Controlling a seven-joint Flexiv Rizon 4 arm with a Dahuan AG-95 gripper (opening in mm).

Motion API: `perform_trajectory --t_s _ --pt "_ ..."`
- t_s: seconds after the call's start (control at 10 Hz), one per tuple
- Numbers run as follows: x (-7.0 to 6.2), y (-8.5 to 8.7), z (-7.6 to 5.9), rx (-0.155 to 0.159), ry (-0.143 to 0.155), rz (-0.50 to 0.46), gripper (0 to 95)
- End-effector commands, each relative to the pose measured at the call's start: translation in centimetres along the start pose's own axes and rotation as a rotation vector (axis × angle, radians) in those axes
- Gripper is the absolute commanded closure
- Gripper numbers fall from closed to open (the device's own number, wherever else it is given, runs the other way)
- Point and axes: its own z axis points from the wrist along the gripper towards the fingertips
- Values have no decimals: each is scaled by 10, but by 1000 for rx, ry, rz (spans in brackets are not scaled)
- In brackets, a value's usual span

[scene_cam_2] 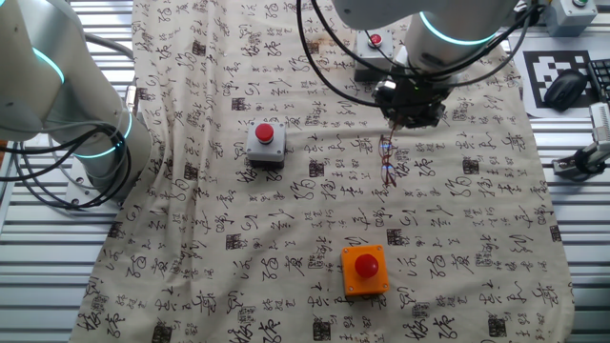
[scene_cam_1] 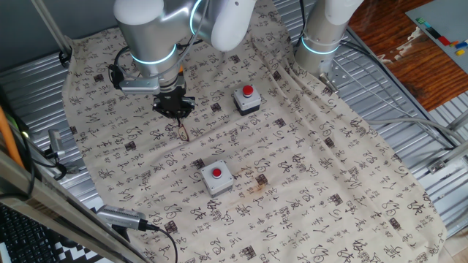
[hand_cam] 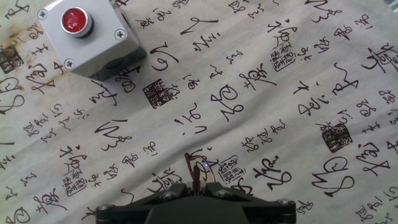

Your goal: Unfold the leg of the glasses (with one hand)

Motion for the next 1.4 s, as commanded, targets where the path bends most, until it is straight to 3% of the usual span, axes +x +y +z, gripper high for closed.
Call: perform_trajectory --t_s 0.1,0.8,0.9,1.4 --pt "0 -1 2 0 -4 1 950" --pt "-2 1 4 1 -2 15 950" --pt "-2 1 4 2 -3 13 760" --pt "-2 1 3 5 0 12 760"
